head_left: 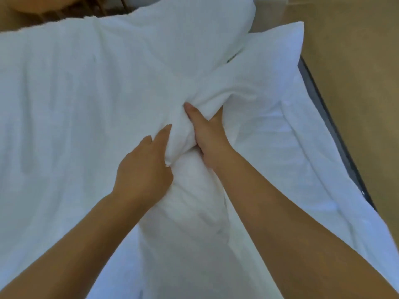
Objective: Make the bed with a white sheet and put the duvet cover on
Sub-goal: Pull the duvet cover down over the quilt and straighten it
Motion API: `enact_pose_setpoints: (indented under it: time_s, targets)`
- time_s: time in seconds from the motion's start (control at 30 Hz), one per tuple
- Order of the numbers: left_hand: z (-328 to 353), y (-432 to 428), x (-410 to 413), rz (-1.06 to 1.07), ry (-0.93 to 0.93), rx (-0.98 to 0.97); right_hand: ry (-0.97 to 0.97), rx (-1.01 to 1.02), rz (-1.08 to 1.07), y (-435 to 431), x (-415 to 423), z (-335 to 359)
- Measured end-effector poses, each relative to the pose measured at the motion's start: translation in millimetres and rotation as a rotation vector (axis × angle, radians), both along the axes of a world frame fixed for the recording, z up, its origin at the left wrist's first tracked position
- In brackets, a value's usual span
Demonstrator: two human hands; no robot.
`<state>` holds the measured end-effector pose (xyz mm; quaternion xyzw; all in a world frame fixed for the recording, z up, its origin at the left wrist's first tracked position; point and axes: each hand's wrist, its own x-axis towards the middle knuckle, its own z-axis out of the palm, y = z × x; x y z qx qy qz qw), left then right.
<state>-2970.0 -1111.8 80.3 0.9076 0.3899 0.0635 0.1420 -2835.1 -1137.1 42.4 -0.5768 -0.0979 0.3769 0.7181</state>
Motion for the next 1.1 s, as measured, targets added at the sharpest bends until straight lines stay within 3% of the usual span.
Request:
enact_pose_setpoints:
  time_s: [0.2, 0.37, 0.5, 0.6, 0.73, 0.83, 0.87, 1.0, 1.07, 1.1]
  targets:
    - [41.4, 187.0, -169.9, 0.134, -0.009, 0.145, -0.312, -0.102, 0.212, 207.4, -167.3, 56.2]
    - [14.2, 297.3, -356.2, 0.485, 0.048, 0.038, -0.61, -0.259, 0.757, 339.3, -346.4, 65.8]
    - [-29.4, 318.2, -456.2, 0.676, 0.078, -0.081, -0.767, -0.325, 1.185, 348.0, -439.7, 36.9]
    - [-60.9, 313.2, -478.7, 0.725, 0.072, -0.202, -1.064, -0.351, 1.232, 324.8, -440.4, 15.9]
    - [-87.5, 298.6, -464.1, 0.763, 0.108, -0.37, -1.289, -0.33, 0.974, 281.2, -380.5, -9.4]
    - [-80.5, 290.1, -446.4, 0.703, 0.324, -0.22, -1.422, -0.307, 0.779, 250.1, -332.1, -18.9]
    - [-74.5, 286.0, -438.4, 0.66, 0.314, -0.131, -1.441, -0.343, 0.762, 241.4, -316.6, -20.3]
    - [-41.9, 242.1, -385.5, 0.368, -0.172, 0.008, -1.353, -0.58, 1.1, 212.0, -268.7, -16.5]
    - [-29.6, 206.3, -354.3, 0.167, -0.228, -0.036, -1.403, -0.663, 1.298, 204.1, -253.5, -11.6]
    - [-26.3, 189.2, -338.4, 0.115, -0.139, -0.168, -1.439, -0.689, 1.362, 201.7, -249.1, -7.5]
